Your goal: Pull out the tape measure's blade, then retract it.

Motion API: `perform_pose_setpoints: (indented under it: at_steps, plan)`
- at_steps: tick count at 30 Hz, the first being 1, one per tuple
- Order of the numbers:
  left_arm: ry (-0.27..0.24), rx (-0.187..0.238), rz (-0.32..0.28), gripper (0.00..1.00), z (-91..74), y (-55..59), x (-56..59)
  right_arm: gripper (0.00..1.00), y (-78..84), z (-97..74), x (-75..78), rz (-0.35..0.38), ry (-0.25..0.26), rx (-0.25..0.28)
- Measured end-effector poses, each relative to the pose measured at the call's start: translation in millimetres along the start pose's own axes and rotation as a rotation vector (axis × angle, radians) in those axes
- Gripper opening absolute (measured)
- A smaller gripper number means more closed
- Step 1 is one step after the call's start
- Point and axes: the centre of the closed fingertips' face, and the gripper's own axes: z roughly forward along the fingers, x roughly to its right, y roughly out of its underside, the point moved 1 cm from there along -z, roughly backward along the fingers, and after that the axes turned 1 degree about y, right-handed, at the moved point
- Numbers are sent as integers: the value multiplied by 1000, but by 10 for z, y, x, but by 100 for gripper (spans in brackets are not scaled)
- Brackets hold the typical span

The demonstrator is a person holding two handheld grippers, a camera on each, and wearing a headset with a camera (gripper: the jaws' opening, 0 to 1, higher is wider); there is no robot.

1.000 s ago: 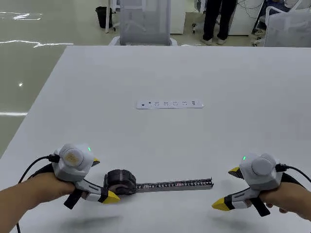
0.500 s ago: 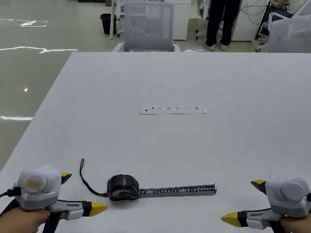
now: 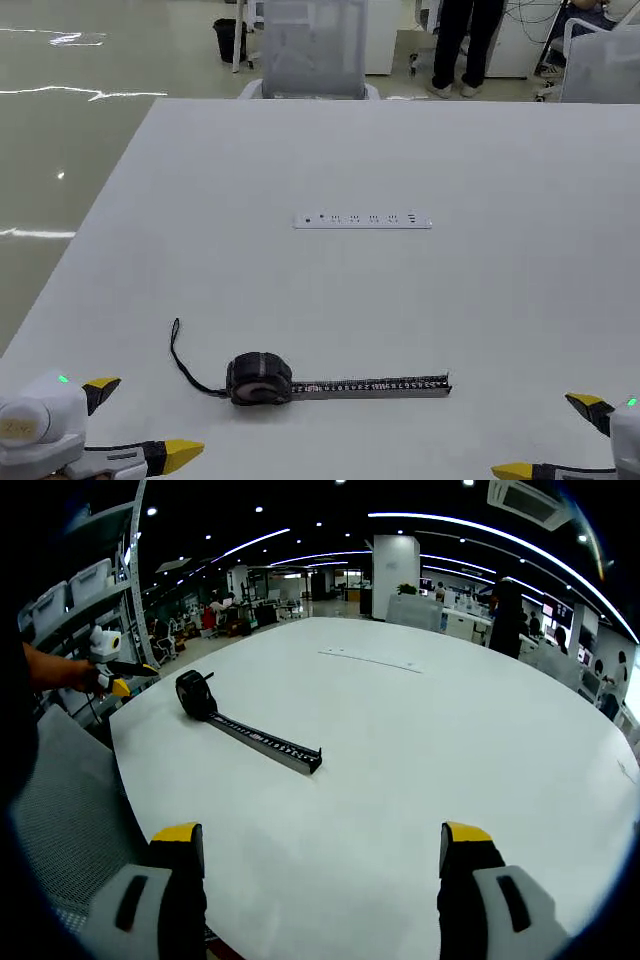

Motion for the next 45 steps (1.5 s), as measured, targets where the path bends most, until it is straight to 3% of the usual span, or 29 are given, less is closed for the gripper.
perform_pose_setpoints:
  at_steps: [7, 12, 20, 24, 27, 33, 36, 45]
  plan:
    - [-2, 13, 19, 99, -189, 37, 43, 100, 196, -208, 14, 10, 30, 1]
    - [-26, 15, -15, 99, -251, 180, -56, 100, 324, -284, -28, -5, 32, -18]
    - [-47, 20, -4, 99, -288, 205, -128, 100, 154, -270, -100, -40, 32, -1]
    - [-34, 34, 11, 97, -270, 186, -132, 100, 177, -268, -92, -37, 30, -19]
    - [-35, 16, -4, 98, -245, 247, -179, 100, 207, -267, -79, -35, 35, -35]
    - [-40, 24, -12, 98, -274, 233, -152, 100, 159, -307, -51, -50, 53, -19]
    - [-43, 15, -17, 99, -272, 266, -152, 100, 176, -305, -29, -23, 52, -7]
    - [-38, 32, -10, 98, -287, 221, -110, 100, 214, -293, -48, -30, 42, -21]
